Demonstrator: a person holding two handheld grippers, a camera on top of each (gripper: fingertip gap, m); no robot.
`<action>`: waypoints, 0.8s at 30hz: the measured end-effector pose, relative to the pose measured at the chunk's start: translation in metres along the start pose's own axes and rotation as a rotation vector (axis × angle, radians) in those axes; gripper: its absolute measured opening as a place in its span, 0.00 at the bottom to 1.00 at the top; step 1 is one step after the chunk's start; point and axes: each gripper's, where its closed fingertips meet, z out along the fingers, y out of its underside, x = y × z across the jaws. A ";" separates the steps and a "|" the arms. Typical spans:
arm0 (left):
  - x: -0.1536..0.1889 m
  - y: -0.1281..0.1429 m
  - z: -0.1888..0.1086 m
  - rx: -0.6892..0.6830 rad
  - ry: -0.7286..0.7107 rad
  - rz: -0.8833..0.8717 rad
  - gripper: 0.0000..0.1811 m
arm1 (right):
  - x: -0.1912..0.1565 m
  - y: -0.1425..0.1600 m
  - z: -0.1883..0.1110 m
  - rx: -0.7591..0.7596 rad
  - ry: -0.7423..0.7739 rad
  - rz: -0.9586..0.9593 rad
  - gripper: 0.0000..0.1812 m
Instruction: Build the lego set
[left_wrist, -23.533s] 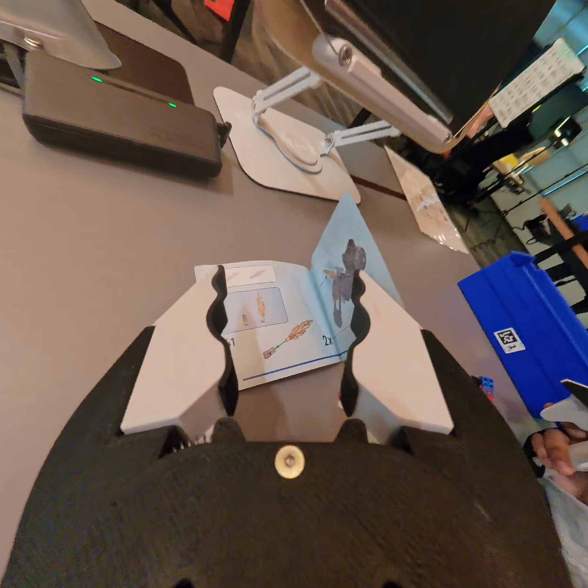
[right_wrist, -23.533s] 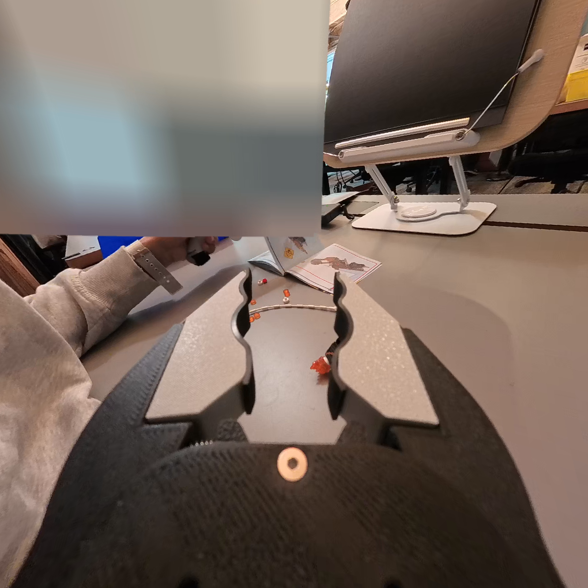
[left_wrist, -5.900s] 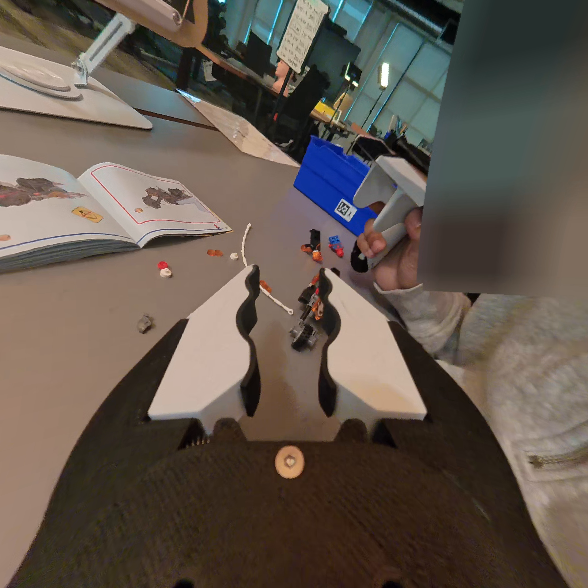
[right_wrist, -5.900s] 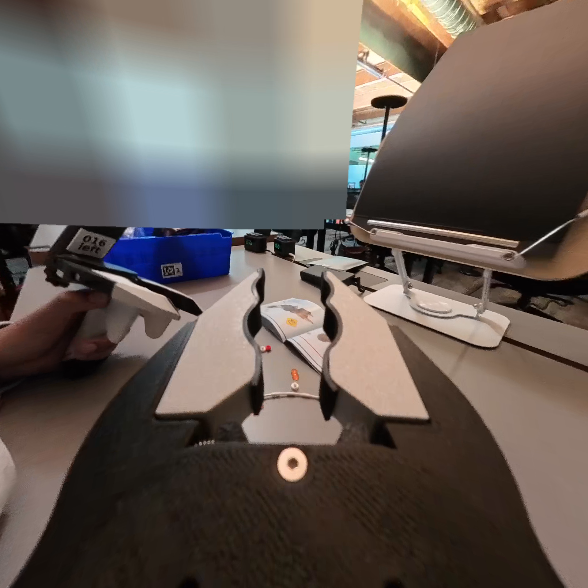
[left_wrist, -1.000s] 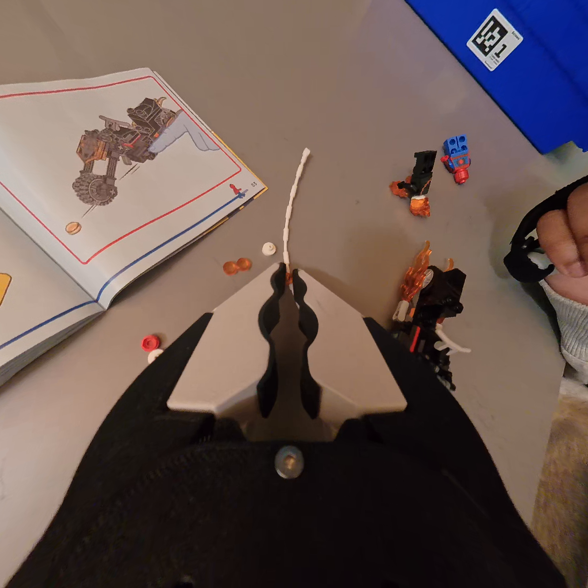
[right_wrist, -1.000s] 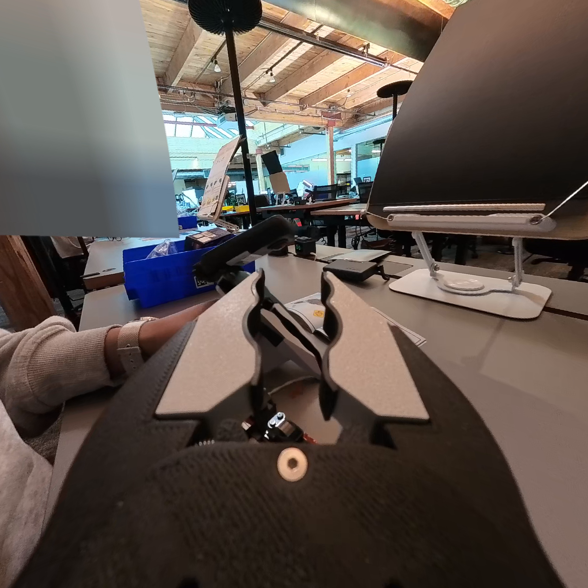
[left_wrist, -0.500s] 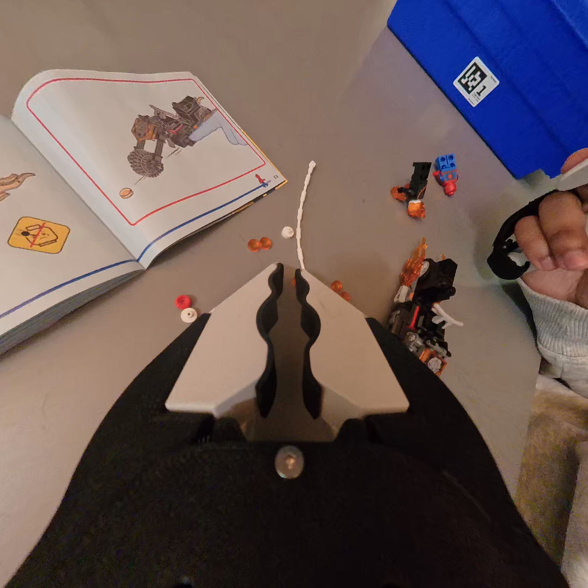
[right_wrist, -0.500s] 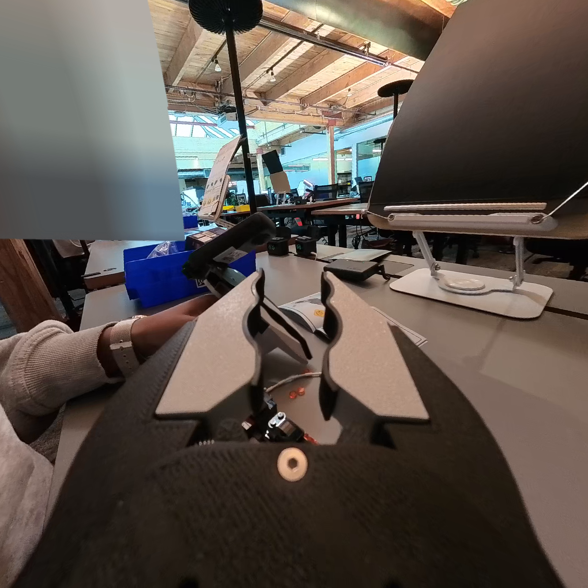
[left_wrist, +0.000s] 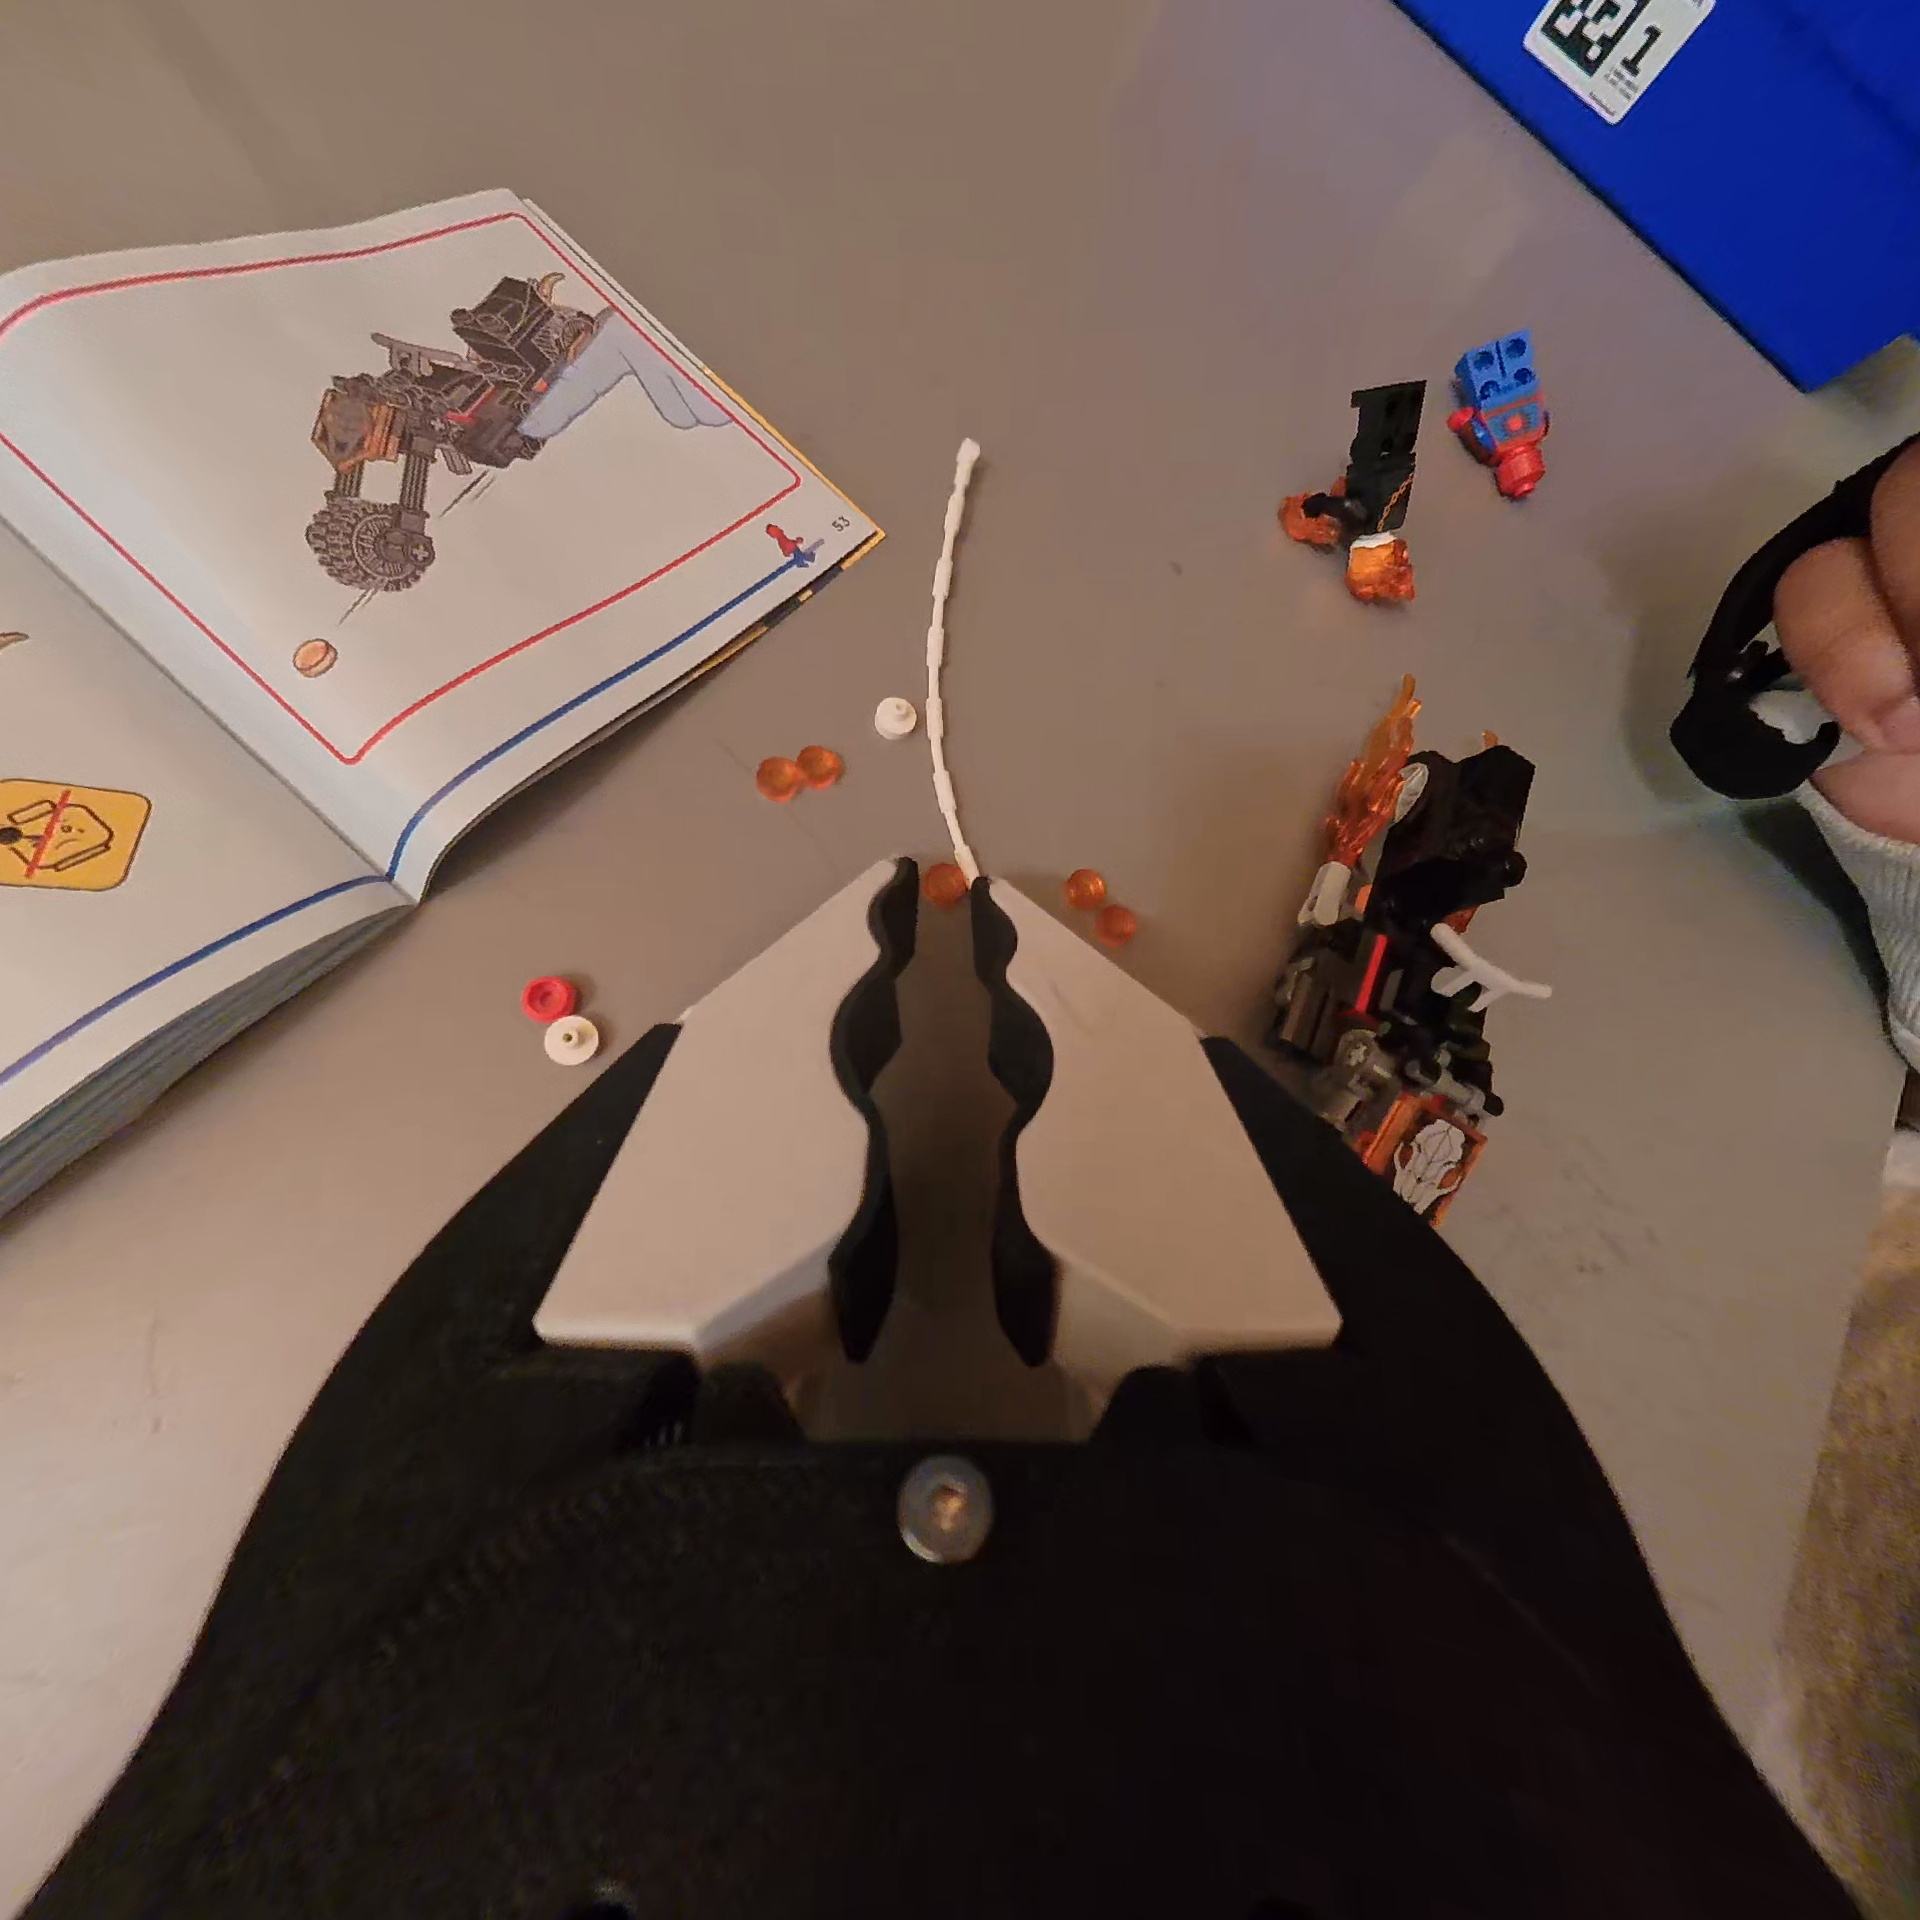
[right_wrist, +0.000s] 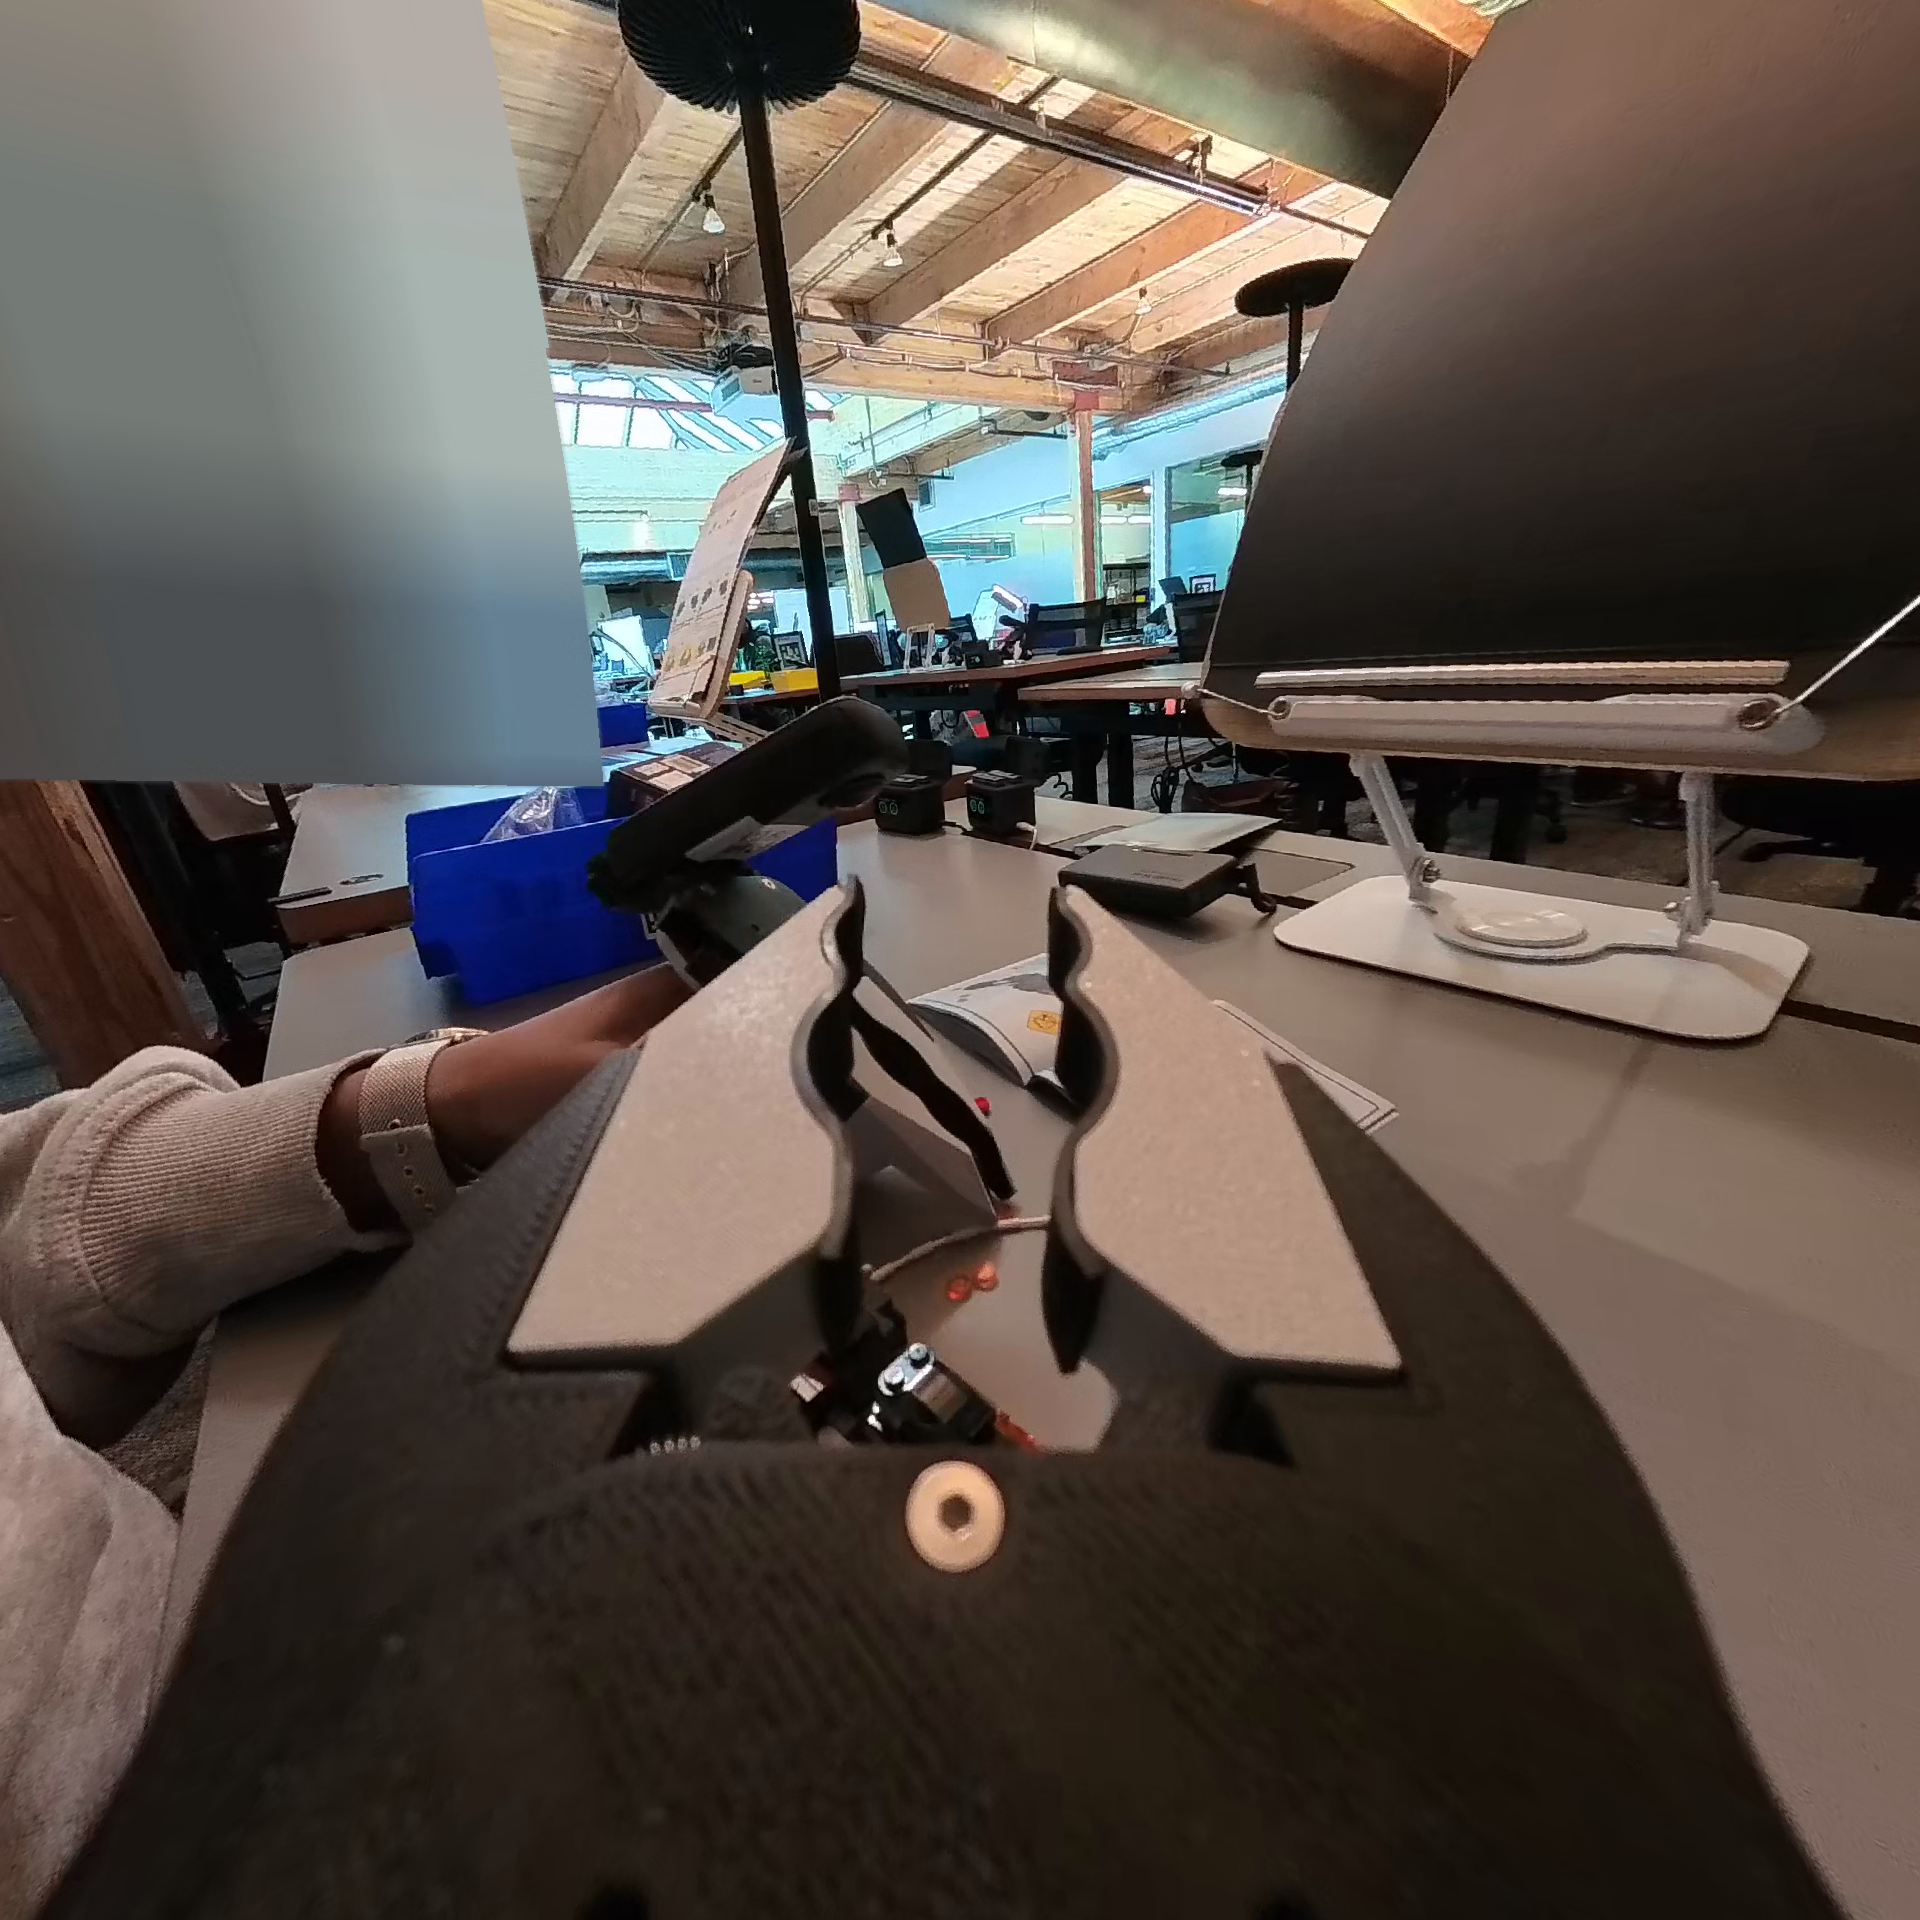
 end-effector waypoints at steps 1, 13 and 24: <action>0.000 0.000 0.000 0.000 0.000 0.002 0.05 | 0.000 0.000 0.000 0.000 0.000 0.000 0.18; -0.003 0.002 0.000 -0.013 -0.026 0.028 0.04 | -0.001 0.000 -0.001 0.002 -0.003 0.003 0.18; 0.000 0.001 0.002 -0.018 -0.038 0.059 0.04 | 0.000 0.001 0.000 -0.003 -0.002 -0.001 0.18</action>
